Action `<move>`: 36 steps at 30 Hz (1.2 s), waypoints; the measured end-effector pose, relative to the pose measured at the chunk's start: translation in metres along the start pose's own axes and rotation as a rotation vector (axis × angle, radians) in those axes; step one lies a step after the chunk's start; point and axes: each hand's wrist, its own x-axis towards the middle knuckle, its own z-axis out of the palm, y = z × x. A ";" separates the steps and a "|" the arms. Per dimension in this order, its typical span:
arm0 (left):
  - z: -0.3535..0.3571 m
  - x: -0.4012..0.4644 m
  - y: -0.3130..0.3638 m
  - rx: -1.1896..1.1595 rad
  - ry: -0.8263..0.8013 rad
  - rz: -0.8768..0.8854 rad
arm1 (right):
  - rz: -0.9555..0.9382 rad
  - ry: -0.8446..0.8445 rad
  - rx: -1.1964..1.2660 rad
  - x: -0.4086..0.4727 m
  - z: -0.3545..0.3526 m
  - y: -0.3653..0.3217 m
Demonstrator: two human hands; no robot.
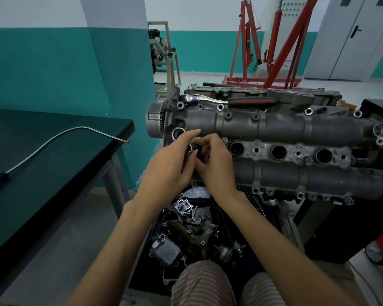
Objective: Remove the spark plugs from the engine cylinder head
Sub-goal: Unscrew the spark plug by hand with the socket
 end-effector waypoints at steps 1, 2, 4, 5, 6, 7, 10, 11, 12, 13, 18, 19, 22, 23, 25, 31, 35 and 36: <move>0.001 -0.001 -0.001 0.016 0.032 0.001 | -0.008 0.008 -0.017 0.000 0.000 -0.001; 0.003 -0.001 -0.001 0.031 0.073 -0.003 | -0.025 0.015 -0.028 0.001 0.000 -0.002; 0.004 0.000 0.001 0.021 0.151 -0.043 | -0.070 0.014 -0.033 0.000 -0.002 -0.003; 0.005 0.002 0.003 -0.007 0.181 -0.075 | -0.094 0.006 -0.034 -0.001 -0.002 -0.003; 0.005 0.005 0.004 -0.035 0.206 -0.103 | -0.117 -0.005 -0.036 -0.001 -0.003 -0.003; 0.005 0.007 0.004 -0.052 0.221 -0.121 | -0.137 -0.013 -0.041 -0.002 -0.004 -0.003; 0.004 0.010 0.000 -0.005 0.185 -0.088 | -0.164 -0.023 -0.060 -0.002 -0.005 -0.004; 0.002 0.010 -0.002 0.018 0.148 -0.048 | -0.169 -0.019 -0.066 -0.002 -0.004 -0.003; 0.001 0.008 -0.005 0.026 0.110 -0.011 | -0.174 -0.014 -0.069 -0.002 -0.004 -0.003; 0.001 0.007 -0.009 0.015 0.085 0.011 | -0.177 -0.011 -0.070 -0.002 -0.004 -0.003; 0.011 0.002 -0.011 -0.012 0.206 -0.009 | -0.081 -0.020 -0.093 -0.001 -0.002 -0.003; 0.014 0.003 -0.010 -0.008 0.247 -0.026 | -0.052 -0.017 -0.087 -0.001 -0.002 -0.003; 0.019 0.005 -0.008 0.014 0.310 -0.040 | -0.035 0.001 -0.070 0.000 -0.001 -0.002; 0.019 0.005 -0.008 0.027 0.306 -0.023 | -0.045 0.006 -0.051 0.000 -0.002 -0.003; 0.018 0.003 -0.009 0.055 0.267 0.035 | -0.081 0.004 -0.002 -0.002 -0.003 -0.002; 0.020 0.002 -0.012 0.071 0.249 0.040 | -0.160 -0.040 -0.028 -0.002 -0.005 -0.003; 0.024 0.005 -0.007 0.064 0.330 -0.058 | -0.049 -0.018 -0.028 -0.001 -0.002 -0.001; 0.024 0.005 -0.006 0.080 0.328 -0.051 | -0.023 -0.006 -0.010 -0.001 -0.002 0.000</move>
